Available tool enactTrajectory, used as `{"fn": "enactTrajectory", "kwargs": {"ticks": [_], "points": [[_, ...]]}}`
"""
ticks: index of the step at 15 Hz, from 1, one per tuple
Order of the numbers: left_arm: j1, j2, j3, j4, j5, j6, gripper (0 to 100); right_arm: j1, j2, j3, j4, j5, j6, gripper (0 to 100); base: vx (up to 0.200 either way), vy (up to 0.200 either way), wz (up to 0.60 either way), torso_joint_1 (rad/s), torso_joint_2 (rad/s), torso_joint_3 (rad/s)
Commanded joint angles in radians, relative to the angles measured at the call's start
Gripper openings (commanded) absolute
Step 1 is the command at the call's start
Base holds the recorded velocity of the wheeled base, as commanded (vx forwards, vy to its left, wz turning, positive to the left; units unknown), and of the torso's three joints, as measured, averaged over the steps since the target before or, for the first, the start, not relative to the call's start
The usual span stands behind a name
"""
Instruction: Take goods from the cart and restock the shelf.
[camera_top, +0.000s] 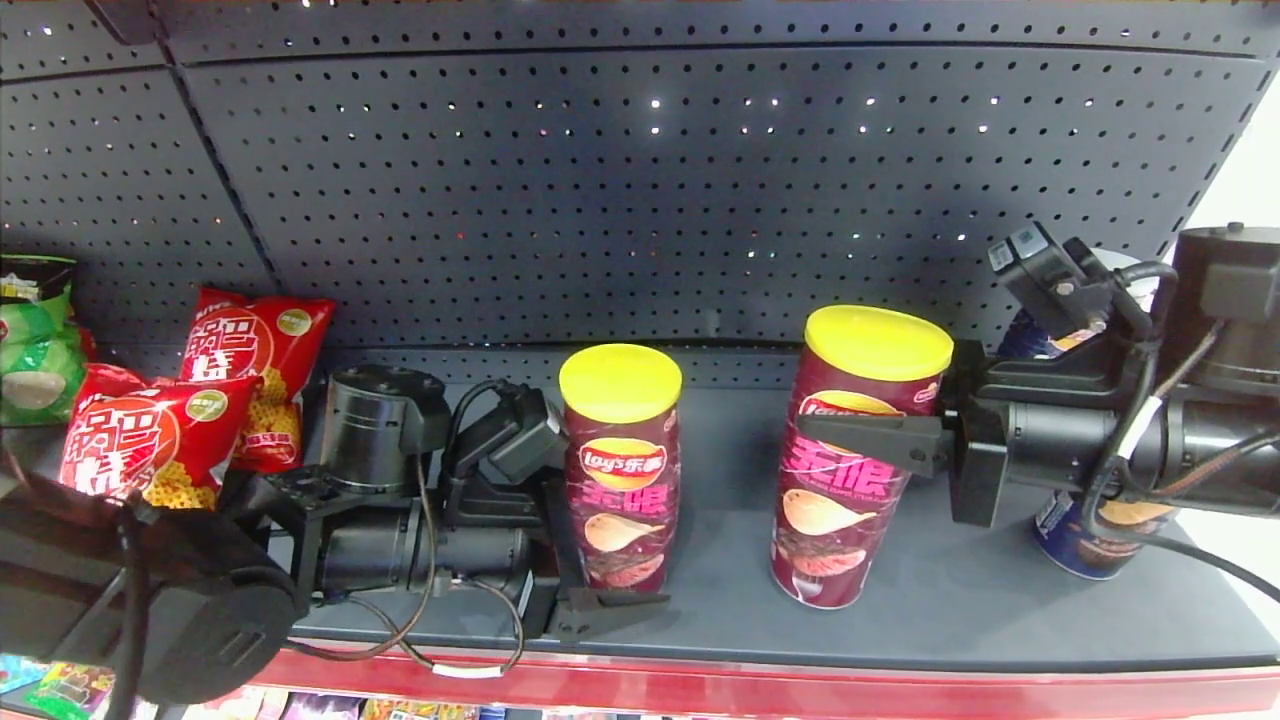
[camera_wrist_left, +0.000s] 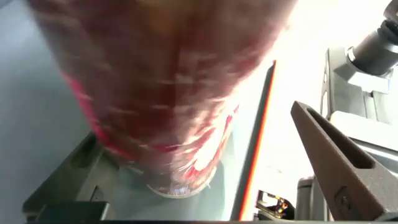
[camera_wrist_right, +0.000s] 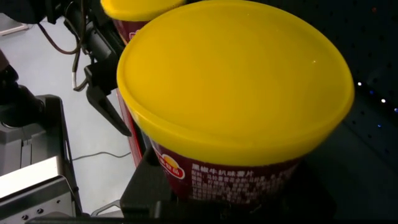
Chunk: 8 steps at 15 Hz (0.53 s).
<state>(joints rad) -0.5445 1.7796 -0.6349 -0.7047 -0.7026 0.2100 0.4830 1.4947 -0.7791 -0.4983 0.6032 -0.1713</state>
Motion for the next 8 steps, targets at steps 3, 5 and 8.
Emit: {"fn": "enactTrajectory", "kwargs": {"ticks": [3,5,8], "points": [[0.001,-0.074,0.061,0.001,0.014,-0.003,100,0.002,-0.004,0.000,0.000,-0.002,-0.001,0,0.000,0.000,0.00,0.000,0.00,0.000],[0.001,-0.086,0.080,0.002,0.018,-0.004,100,0.003,-0.007,0.001,0.000,-0.005,-0.001,0,0.000,0.000,0.00,0.000,0.00,0.000],[0.005,-0.088,0.083,0.004,0.026,-0.004,100,0.005,-0.017,0.009,0.000,-0.005,-0.001,0,0.000,0.000,0.00,0.000,0.00,0.000]]}}
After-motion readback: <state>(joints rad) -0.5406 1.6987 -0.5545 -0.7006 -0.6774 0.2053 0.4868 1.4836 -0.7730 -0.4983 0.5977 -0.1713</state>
